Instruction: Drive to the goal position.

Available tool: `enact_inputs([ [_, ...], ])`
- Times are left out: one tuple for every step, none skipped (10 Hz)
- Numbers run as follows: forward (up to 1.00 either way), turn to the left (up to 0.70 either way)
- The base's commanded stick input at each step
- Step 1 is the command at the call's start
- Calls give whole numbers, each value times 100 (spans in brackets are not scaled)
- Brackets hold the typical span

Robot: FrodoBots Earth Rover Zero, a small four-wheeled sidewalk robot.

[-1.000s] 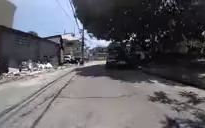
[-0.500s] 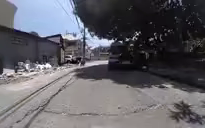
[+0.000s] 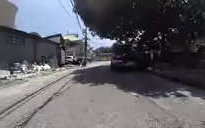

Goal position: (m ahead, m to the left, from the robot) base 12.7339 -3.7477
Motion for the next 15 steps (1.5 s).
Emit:
enact_inputs([
  [100, 0],
  [100, 0],
  [100, 0],
  [100, 0],
  [100, 0],
  [100, 0],
  [100, 0],
  [100, 0],
  [100, 0],
  [100, 0],
  [100, 0],
  [100, 0],
  [100, 0],
  [100, 0],
  [100, 0],
])
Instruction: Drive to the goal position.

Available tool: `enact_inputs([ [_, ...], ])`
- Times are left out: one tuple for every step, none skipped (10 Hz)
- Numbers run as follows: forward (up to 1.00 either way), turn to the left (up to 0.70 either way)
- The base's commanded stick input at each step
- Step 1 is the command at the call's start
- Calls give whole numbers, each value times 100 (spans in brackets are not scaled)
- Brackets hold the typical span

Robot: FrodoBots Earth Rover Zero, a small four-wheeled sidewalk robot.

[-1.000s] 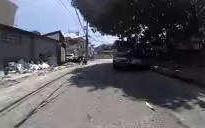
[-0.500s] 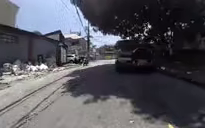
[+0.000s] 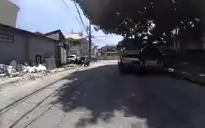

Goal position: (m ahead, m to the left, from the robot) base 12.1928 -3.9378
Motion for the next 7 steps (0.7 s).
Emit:
enact_inputs([
  [100, 0],
  [100, 0],
  [100, 0],
  [100, 0],
  [100, 0],
  [100, 0],
  [100, 0],
])
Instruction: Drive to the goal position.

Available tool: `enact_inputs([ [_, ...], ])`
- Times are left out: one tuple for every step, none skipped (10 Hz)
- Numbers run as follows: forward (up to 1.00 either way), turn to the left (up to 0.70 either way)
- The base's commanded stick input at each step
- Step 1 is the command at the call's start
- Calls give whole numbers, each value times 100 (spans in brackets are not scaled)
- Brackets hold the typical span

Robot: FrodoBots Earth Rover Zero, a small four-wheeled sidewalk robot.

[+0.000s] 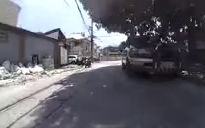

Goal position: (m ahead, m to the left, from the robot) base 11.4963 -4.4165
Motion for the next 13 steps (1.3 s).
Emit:
enact_inputs([
  [100, -2],
  [100, -8],
  [100, -19],
  [100, -29],
  [100, -39],
  [100, -34],
  [100, -30],
  [100, -9],
  [100, 0],
  [100, 0],
  [100, 0],
  [100, 0],
  [100, 0],
])
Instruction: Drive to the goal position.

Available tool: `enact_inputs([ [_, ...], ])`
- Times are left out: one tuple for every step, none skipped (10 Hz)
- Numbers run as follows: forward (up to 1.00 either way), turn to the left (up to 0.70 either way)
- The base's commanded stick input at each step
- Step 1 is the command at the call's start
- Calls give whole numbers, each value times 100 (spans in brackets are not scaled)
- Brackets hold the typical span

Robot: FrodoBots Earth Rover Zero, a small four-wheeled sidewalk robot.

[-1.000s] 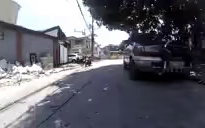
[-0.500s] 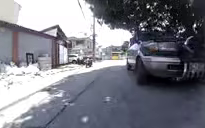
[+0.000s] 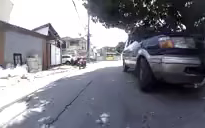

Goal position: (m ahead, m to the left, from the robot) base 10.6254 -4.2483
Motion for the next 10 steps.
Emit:
enact_inputs([
  [100, 0],
  [100, 0],
  [100, 0],
  [100, 0],
  [100, 0],
  [100, 0],
  [100, 0],
  [100, 0],
  [100, -21],
  [100, -35],
])
